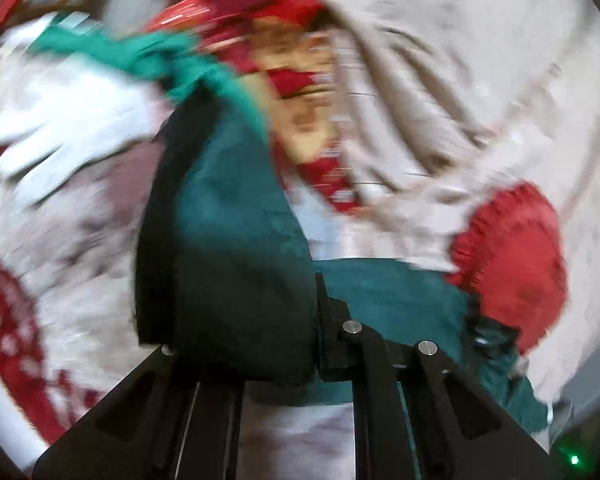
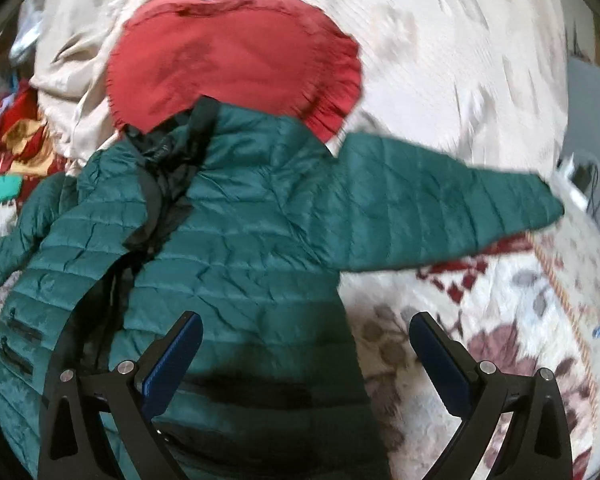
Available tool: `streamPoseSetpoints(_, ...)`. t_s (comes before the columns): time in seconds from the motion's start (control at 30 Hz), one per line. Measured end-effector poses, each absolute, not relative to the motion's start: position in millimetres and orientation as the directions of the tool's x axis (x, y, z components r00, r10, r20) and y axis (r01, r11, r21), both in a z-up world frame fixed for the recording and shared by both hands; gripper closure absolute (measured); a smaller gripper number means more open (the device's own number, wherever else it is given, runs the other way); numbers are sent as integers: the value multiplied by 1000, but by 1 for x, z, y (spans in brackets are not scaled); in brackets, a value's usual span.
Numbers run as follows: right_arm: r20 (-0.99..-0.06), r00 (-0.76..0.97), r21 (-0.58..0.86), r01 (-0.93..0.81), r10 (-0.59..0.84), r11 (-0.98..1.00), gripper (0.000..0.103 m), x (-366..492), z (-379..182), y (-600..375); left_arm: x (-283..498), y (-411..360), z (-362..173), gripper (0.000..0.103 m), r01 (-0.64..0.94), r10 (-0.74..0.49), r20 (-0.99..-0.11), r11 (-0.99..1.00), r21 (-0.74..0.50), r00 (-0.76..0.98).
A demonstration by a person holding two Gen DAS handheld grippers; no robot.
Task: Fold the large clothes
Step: 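Lift the sleeve with the left tool and fold it across the jacket body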
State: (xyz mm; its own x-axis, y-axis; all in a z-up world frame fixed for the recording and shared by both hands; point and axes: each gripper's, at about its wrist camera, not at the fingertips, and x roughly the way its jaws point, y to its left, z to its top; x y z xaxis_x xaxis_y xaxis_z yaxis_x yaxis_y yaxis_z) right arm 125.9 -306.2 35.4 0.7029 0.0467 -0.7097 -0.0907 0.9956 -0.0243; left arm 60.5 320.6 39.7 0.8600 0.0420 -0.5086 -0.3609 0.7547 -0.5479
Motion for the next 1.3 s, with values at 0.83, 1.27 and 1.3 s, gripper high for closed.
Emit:
streamPoseSetpoints(0.83, -786, 613, -13, 110, -78, 994, 1, 120, 7, -425, 257, -114, 8, 94, 206, -590, -534, 765, -611, 606)
streamPoseSetpoints(1.27, -783, 610, -5, 191, -123, 982, 0, 131, 12, -440, 229, -79, -1, 50, 176, -677, -543, 692, -701, 497)
streamPoseSetpoints(1.3, -780, 615, 3, 193, -119, 981, 0, 131, 14, -438, 224, -68, 4, 47, 176, -675, -532, 688, -704, 511)
